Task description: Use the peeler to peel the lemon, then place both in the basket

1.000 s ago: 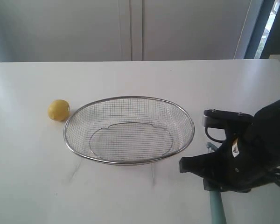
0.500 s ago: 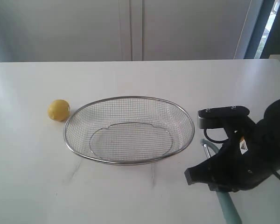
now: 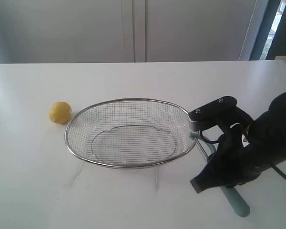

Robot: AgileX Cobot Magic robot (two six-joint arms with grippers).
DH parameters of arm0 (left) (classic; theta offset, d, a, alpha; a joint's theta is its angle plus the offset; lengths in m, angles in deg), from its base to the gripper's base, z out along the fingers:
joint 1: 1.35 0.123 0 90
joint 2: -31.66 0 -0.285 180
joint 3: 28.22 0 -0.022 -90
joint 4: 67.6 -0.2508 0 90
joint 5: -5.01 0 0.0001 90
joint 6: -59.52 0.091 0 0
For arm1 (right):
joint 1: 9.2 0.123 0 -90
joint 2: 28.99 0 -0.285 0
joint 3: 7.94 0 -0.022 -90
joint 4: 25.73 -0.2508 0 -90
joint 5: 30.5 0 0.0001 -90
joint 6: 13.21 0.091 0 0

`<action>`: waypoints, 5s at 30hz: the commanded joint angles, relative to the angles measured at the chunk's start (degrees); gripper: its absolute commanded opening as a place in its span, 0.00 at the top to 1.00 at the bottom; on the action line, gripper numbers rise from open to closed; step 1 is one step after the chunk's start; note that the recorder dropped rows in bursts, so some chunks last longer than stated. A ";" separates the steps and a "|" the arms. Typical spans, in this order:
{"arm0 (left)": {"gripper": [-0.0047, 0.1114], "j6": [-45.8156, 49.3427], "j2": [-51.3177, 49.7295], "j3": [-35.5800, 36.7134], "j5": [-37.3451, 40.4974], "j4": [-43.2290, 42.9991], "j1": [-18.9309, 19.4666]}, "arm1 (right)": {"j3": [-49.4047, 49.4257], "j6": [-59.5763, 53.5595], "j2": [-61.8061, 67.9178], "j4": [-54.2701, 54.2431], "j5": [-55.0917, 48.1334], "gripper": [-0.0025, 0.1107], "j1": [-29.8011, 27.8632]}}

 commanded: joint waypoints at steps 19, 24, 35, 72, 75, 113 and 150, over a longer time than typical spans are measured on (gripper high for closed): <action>0.96 0.08 0.25 0.54 0.18 0.64 -0.45 | -0.48 -1.72 -0.58 2.10 12.92 0.98 0.03; 0.96 0.08 0.25 0.54 0.18 0.64 -0.45 | -0.61 -1.72 -1.84 2.10 12.92 0.98 0.03; 0.96 0.08 0.25 0.54 0.18 0.64 -0.45 | -9.85 -5.07 -3.27 2.49 -0.77 0.98 0.03; 0.96 0.08 0.25 0.54 0.18 0.64 -0.45 | -14.00 -12.04 0.36 0.01 -6.90 0.98 -0.07; 0.96 0.08 0.25 0.54 0.18 0.64 -0.45 | -14.00 -12.04 0.36 0.01 -6.90 0.98 -0.07; 0.96 0.08 0.25 0.54 -28.32 0.22 -0.45 | -14.00 -12.04 0.36 -0.30 -7.35 0.98 -0.07; 0.96 -0.25 -12.45 -20.27 -4.32 0.60 -0.45 | -14.00 -12.04 0.36 -0.30 -7.03 0.98 -0.07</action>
